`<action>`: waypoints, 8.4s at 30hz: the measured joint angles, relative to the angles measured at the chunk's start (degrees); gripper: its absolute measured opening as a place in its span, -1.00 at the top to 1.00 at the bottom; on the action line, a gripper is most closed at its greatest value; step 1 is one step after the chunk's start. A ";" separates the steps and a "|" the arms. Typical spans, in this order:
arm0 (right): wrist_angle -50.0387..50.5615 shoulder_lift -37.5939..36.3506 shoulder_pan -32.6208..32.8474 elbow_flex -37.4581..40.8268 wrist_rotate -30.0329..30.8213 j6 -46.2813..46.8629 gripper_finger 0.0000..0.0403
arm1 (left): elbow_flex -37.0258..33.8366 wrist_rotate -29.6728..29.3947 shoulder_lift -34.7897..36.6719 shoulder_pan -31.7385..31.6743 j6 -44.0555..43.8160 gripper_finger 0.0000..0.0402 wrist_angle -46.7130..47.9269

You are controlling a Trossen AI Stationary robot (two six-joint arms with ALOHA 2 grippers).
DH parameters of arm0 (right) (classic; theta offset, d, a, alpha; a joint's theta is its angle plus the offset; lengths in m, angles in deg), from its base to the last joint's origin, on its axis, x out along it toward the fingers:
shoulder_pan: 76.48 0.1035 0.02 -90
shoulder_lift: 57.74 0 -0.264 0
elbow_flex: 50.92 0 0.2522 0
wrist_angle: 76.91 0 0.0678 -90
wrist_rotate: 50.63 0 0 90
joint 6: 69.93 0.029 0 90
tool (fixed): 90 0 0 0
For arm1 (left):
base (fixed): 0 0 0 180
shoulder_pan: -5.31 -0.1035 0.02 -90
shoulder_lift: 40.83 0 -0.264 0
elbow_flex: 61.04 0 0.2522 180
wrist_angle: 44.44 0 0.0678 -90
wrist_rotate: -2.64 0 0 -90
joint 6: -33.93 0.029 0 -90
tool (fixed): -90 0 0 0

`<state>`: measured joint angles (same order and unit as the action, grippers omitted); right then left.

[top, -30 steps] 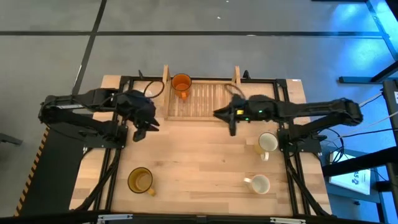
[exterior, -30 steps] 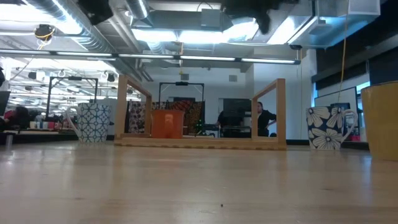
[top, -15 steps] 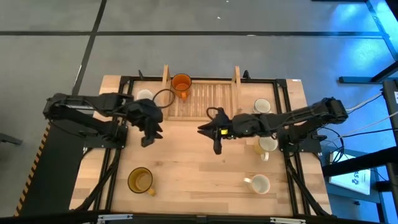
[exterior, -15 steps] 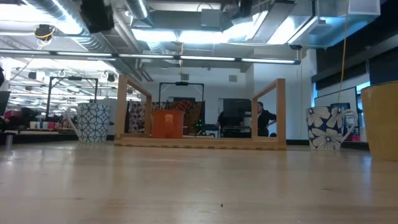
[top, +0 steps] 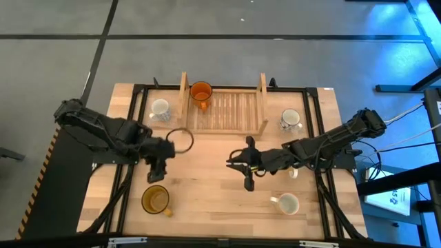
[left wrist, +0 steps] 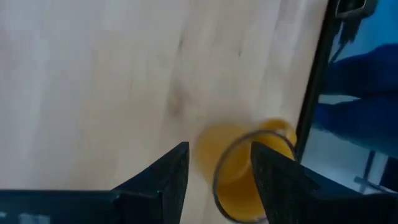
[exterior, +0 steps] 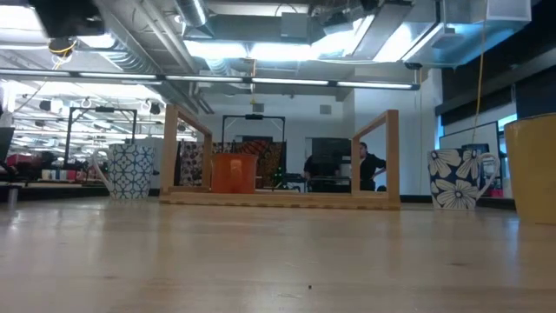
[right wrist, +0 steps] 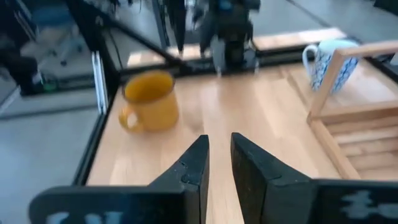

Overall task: Place coffee mugs
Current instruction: Put the dark yellow mug on the shelf

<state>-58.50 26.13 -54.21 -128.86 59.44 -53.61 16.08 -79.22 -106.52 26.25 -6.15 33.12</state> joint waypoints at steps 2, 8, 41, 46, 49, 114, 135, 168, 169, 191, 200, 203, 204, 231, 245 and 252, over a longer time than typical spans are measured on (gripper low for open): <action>3.50 0.00 0.38 0.00 -0.03 -0.10 0.72 | 0.00 -0.54 0.00 3.56 -5.57 0.17 2.07; 10.47 0.00 0.19 0.01 0.25 -0.13 0.72 | -2.85 -2.86 0.00 14.36 -21.73 0.17 3.25; 12.15 0.00 0.21 0.02 1.22 1.79 0.72 | -21.77 -4.42 -7.18 20.17 -22.94 0.68 -19.81; 12.11 0.00 0.21 0.02 2.13 3.41 0.72 | -20.81 -3.53 -8.87 16.43 -14.48 0.91 -20.83; 12.14 0.00 0.24 0.02 3.55 5.89 0.72 | -18.11 -4.73 -8.53 11.35 -9.82 0.91 -19.18; 20.60 0.02 -2.23 -0.14 -1.75 31.52 -0.10 | 23.74 -17.31 -23.73 -8.68 26.07 0.56 -6.25; 47.59 27.63 -13.86 -32.24 -14.38 40.80 -0.10 | -12.60 -38.35 13.36 7.98 3.42 0.56 -12.52; 48.51 36.33 -14.92 -34.58 -11.99 46.43 0.92 | -12.63 -39.65 12.83 7.97 10.68 0.56 -13.50; 49.88 36.26 -15.45 -35.63 -10.84 45.80 0.95 | -12.63 -39.62 12.83 7.97 10.68 0.56 -13.49; 56.73 33.44 -40.67 -44.59 2.05 36.48 0.96 | -12.63 -40.24 12.81 7.96 9.04 0.56 -15.82; 50.94 34.50 -47.94 -43.69 -3.65 32.65 0.97 | -12.63 -42.13 12.81 7.97 9.12 0.56 -16.03; 49.86 36.01 -48.79 -43.65 -5.66 32.76 0.95 | -12.63 -42.26 12.81 7.97 9.15 0.56 -16.00; 49.32 36.58 -49.04 -43.65 -6.36 32.76 0.95 | -12.63 -42.49 12.81 7.97 9.15 0.56 -16.00; 44.54 42.08 -52.05 -43.60 -9.40 36.29 0.91 | -12.63 -43.65 12.81 7.96 7.17 0.56 -15.48; 44.00 42.14 -52.69 -43.60 -10.15 36.21 0.91 | -12.63 -44.06 12.81 7.95 5.95 0.56 -15.50; 42.91 42.10 -52.64 -43.60 -10.00 36.41 0.78 | -12.63 -44.06 12.81 7.96 5.96 0.56 -15.50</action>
<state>-15.58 68.23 -106.85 -172.47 49.43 -17.21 3.44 -123.28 -93.71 34.21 -0.19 17.62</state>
